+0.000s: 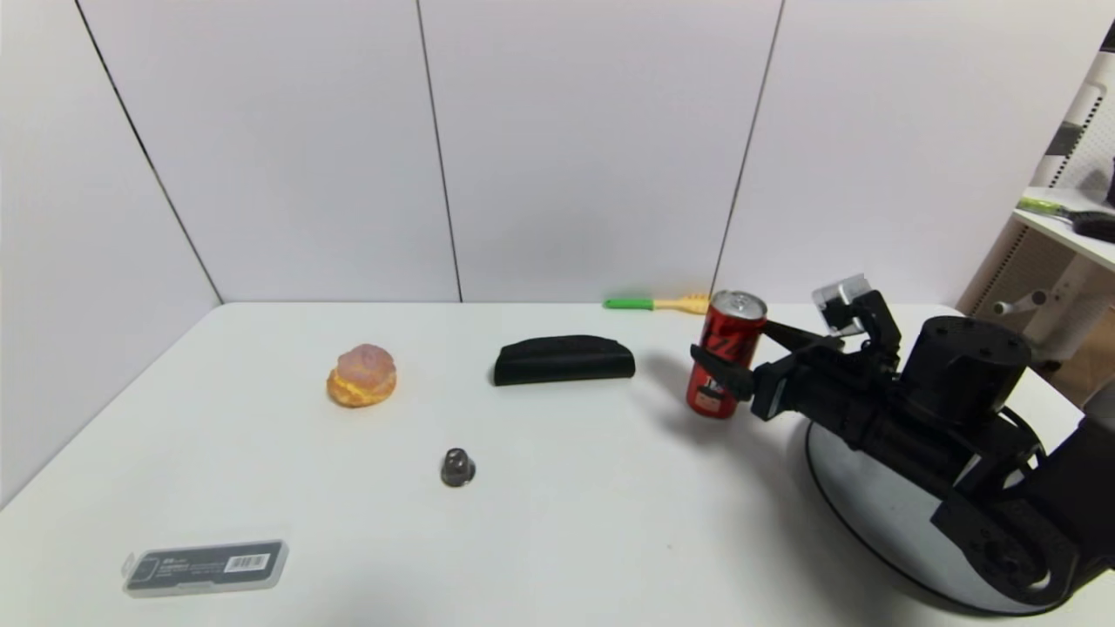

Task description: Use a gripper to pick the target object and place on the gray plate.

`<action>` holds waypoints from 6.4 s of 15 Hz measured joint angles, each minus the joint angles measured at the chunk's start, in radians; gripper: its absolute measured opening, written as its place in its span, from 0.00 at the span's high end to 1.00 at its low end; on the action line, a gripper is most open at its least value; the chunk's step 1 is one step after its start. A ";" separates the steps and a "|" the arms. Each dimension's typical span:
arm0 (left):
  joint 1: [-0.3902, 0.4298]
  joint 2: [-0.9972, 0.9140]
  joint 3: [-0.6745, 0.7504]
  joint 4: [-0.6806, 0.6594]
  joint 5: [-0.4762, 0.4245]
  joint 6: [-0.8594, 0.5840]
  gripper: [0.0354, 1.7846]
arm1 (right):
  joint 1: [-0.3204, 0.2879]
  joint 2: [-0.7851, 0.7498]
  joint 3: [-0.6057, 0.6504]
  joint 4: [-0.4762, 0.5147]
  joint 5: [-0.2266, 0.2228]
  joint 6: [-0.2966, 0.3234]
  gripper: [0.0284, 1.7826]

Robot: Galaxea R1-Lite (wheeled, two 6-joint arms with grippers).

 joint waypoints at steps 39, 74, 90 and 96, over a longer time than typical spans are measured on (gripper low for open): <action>0.000 0.000 0.000 0.000 0.000 0.000 0.06 | -0.181 -0.320 0.216 0.030 0.002 0.002 0.45; 0.000 0.000 0.000 0.000 0.000 0.000 0.06 | -0.378 -0.325 0.379 0.071 0.002 -0.033 0.45; 0.000 0.000 0.000 0.000 0.000 0.000 0.06 | -0.379 -0.725 0.488 0.222 -0.003 -0.030 0.10; 0.000 0.000 0.000 0.000 0.000 0.000 0.06 | -0.380 -1.103 0.494 0.467 -0.003 -0.036 0.07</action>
